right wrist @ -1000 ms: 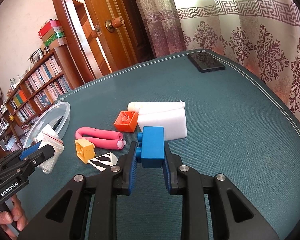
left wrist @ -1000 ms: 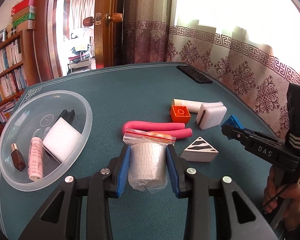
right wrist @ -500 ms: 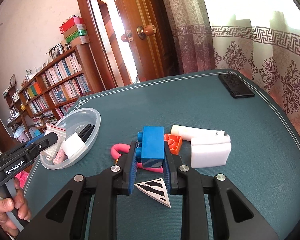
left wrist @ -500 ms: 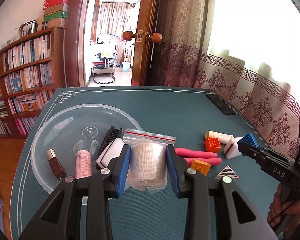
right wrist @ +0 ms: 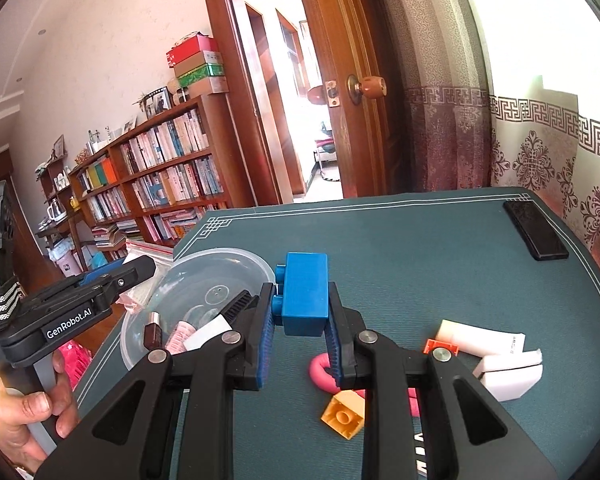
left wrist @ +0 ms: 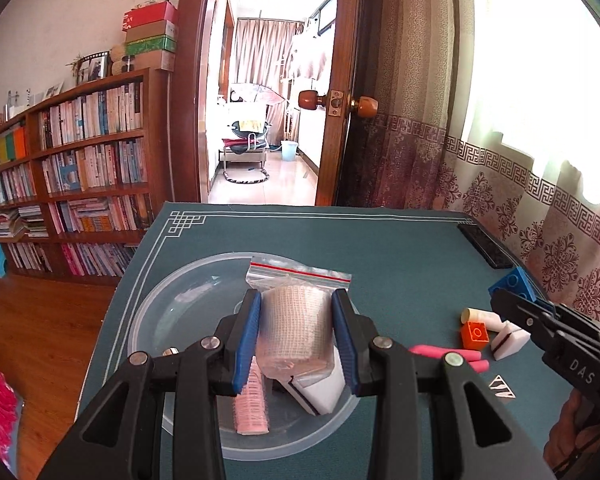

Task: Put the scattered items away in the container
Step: 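Carry the bandage roll and blue block into the bowl and open both tools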

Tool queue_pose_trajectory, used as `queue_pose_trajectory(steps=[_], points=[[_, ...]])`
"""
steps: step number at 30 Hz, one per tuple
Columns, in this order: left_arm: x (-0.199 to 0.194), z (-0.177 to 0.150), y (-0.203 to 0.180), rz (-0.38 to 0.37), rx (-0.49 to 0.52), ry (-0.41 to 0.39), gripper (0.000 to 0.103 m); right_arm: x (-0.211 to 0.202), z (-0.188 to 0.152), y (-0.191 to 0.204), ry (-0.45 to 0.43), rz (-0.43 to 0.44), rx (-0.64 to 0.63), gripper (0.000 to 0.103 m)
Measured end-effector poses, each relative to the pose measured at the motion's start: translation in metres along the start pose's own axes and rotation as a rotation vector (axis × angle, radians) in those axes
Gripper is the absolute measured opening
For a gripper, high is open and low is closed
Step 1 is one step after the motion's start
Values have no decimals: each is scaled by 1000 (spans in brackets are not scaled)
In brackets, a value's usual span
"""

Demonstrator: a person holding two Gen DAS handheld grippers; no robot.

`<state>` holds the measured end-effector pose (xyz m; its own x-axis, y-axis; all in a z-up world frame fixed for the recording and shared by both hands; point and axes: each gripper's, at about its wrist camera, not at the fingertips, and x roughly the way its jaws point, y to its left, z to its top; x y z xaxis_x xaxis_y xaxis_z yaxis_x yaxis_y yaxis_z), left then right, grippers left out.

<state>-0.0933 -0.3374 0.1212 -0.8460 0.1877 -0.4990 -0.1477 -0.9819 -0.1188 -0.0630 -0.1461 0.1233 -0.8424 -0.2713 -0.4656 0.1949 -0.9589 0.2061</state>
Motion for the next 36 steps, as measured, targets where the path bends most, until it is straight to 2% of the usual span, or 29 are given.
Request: queue_pose_trajectory(steps=[3, 9, 24, 25, 26, 27, 28, 31, 32, 34, 36], points=[[3, 6, 9, -5, -38, -5, 40, 11, 5, 15, 0, 14, -21, 25], [5, 7, 18, 15, -36, -25, 40, 36, 9, 34, 17, 27, -35, 25], [22, -7, 48, 53, -108, 20, 42, 99, 7, 56, 93, 38, -56, 25], [23, -7, 50, 52, -115, 24, 43, 103, 7, 57, 99, 41, -59, 26], [24, -8, 52, 51, -127, 27, 58, 107, 7, 58, 111, 40, -64, 26], [24, -9, 55, 55, -141, 22, 80, 111, 7, 59, 123, 41, -66, 26], [23, -10, 58, 66, -154, 8, 86, 114, 6, 59, 135, 46, -65, 27], [22, -11, 62, 76, -172, 10, 87, 116, 0, 54, 147, 62, -61, 31], [22, -11, 64, 77, -179, 8, 87, 115, -3, 52, 152, 67, -58, 34], [22, -12, 66, 78, -189, 8, 87, 113, -9, 47, 154, 70, -41, 50], [23, -12, 67, 79, -194, 12, 87, 112, -14, 43, 156, 67, -23, 53]])
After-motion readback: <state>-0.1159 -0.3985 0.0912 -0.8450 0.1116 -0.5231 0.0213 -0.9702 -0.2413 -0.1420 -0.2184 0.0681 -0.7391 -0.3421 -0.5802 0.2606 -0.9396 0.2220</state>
